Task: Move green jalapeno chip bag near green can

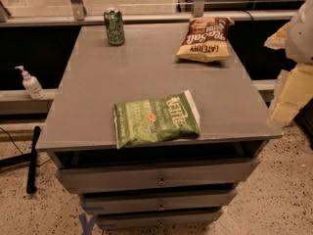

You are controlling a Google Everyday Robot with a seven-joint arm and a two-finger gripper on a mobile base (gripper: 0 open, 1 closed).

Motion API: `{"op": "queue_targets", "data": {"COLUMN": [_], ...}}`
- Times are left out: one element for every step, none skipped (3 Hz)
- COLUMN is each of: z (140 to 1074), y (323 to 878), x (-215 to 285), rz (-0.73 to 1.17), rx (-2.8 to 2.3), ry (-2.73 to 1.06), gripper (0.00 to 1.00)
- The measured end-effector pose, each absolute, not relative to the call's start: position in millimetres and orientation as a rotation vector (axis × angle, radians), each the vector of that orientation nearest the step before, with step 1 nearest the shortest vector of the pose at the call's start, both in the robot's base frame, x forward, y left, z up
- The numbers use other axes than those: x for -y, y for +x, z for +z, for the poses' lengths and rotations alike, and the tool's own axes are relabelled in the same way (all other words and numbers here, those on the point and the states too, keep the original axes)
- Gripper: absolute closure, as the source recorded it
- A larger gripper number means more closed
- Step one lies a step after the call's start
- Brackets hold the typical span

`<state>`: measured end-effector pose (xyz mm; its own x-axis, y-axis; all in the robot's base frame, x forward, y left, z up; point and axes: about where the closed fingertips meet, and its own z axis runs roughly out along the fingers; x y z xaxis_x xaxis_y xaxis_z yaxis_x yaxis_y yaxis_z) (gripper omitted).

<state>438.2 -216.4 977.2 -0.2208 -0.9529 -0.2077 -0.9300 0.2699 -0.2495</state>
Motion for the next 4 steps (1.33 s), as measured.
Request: {"op": "queue_targets", "data": {"z": [977, 964, 931, 898], "y": [438, 446, 459, 471], "x": [216, 204, 178, 147], "rz": [-0.102, -0.038, 0.102, 0.254], "rx": [-2.229, -2.182, -2.123, -2.079], "ry": [-1.722, -1.711, -1.681, -1.636], "gripper": [0.00, 0.00, 0.00, 0.00]}}
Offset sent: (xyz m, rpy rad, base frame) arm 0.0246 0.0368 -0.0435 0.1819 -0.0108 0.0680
